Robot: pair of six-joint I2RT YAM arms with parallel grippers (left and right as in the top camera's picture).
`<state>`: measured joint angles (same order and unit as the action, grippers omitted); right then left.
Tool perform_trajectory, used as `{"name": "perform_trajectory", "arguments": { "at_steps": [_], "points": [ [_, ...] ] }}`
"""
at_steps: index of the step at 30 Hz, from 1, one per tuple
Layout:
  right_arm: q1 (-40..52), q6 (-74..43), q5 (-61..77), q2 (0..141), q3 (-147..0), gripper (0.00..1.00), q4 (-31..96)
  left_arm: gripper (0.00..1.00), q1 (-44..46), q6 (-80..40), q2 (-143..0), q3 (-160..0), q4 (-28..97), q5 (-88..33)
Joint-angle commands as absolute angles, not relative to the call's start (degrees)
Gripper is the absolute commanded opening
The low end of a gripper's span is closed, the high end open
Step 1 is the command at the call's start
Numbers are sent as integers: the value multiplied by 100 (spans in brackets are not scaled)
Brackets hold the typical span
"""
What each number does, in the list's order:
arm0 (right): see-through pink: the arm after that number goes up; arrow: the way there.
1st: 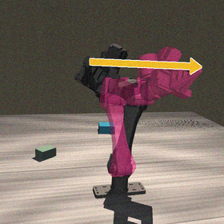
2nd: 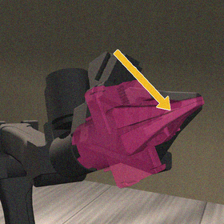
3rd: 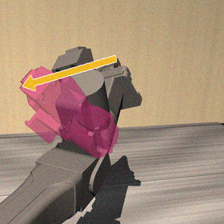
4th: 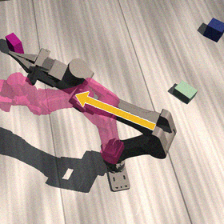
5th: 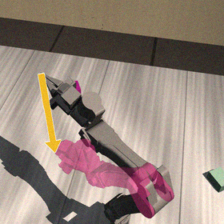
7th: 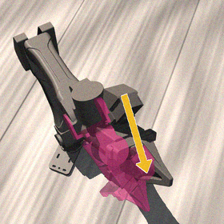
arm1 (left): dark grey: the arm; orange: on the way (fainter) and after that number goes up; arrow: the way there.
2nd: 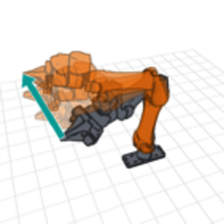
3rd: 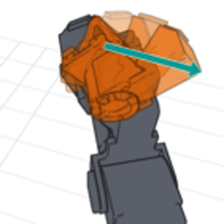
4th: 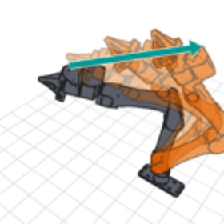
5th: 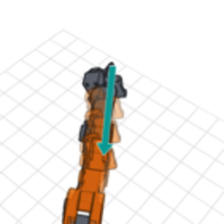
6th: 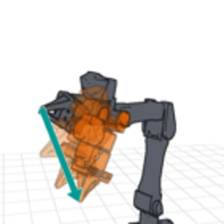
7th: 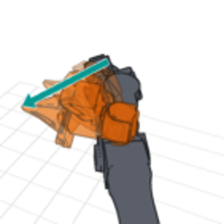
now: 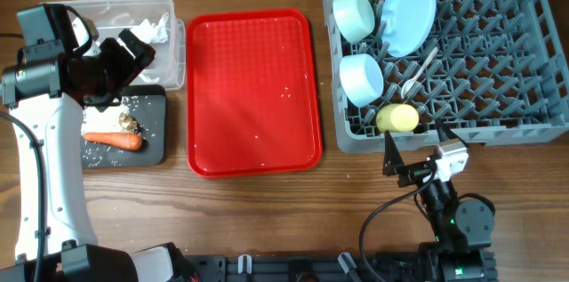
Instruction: Sort waste into correct bins and load items into the dishwasher rack
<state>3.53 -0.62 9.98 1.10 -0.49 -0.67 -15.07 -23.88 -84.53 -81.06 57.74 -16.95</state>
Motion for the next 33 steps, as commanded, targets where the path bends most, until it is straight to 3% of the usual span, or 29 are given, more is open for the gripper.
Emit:
{"name": "perform_trajectory", "arguments": {
  "at_steps": [1,22,27,33],
  "points": [
    [331,-165,875,27,-30,100,-73,100,-1540,-2383,-8416,-8134,5771,-1662],
    [331,-163,875,64,-30,100,-73,100,-1245,-2117,-7940,-8132,5771,-1313],
    [331,-163,875,64,-30,100,-73,100,-67,-64,-6976,-7634,4716,-1188],
    [331,-165,875,64,-30,100,-73,100,246,82,-5544,-5957,3208,-1214]
  ]
}}
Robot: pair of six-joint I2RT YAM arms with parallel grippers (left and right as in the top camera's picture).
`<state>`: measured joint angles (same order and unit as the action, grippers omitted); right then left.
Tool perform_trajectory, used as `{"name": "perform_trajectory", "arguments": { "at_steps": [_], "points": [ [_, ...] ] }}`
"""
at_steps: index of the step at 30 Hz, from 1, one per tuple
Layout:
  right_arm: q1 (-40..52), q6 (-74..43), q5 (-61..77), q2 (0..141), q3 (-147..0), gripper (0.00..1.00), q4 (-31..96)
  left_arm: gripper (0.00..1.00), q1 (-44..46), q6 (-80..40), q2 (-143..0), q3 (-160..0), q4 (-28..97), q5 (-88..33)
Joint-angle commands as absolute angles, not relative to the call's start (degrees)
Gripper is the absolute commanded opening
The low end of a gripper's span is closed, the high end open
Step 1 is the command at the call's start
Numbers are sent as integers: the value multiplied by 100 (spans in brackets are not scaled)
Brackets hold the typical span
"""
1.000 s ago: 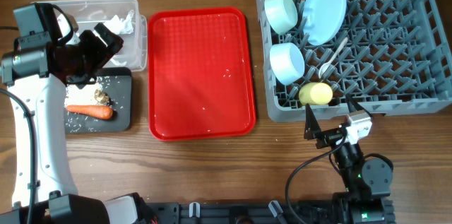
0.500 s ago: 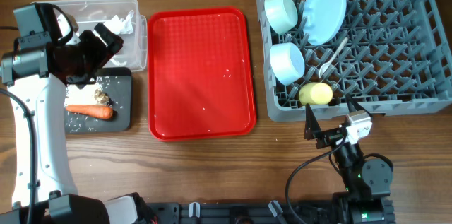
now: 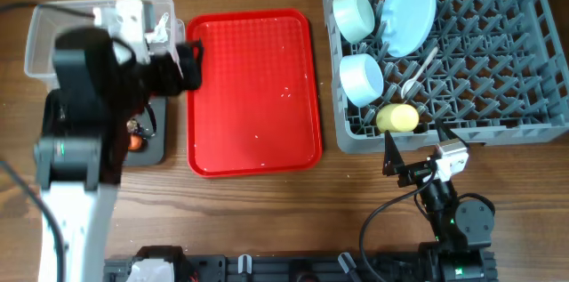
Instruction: Sort waste into correct bins and load items into the dishwasher rack
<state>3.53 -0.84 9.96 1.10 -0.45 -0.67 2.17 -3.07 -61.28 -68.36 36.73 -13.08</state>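
Observation:
The red tray (image 3: 253, 95) lies in the middle with only a few pale crumbs on it. My left gripper (image 3: 188, 64) hangs at the tray's left edge; its dark fingers blur together and nothing shows in them. The left arm covers most of the clear bin (image 3: 44, 28) with white scraps and the black bin (image 3: 151, 144), where only a bit of orange carrot (image 3: 135, 140) shows. The grey dishwasher rack (image 3: 498, 95) holds two pale cups (image 3: 360, 77), a light blue plate (image 3: 409, 11), a yellow cup (image 3: 397, 118) and a utensil (image 3: 418, 73). My right gripper (image 3: 416, 147) rests open below the rack.
The wooden table (image 3: 267, 211) runs along the front. A black cable (image 3: 382, 215) loops beside the right arm's base. The rack's right half has free slots.
The left arm has swung from over the bins toward the right; its gripper now sits at the red tray's left edge, and the arm hides the carrot and black bin. The right arm is unchanged.

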Motion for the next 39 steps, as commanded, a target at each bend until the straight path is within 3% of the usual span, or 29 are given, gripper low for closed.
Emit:
{"name": "perform_trajectory", "arguments": {
  "at_steps": [1,5,14,27,39],
  "points": [
    [331,-163,875,64,-30,100,-73,100,246,80,-5172,-5446,2834,-1216],
    [331,-163,875,64,-30,100,-73,100,239,-45,-3505,-3317,1391,-1210],
    [331,-163,875,64,-30,100,-73,100,228,-694,-1295,-823,-244,-797],
    [331,-163,875,64,-30,100,-73,100,-49,-1267,-40,-36,-189,-204],
    [331,-163,875,64,-30,100,-73,100,-54,-1267,-16,-36,434,-204]
  ]
}}
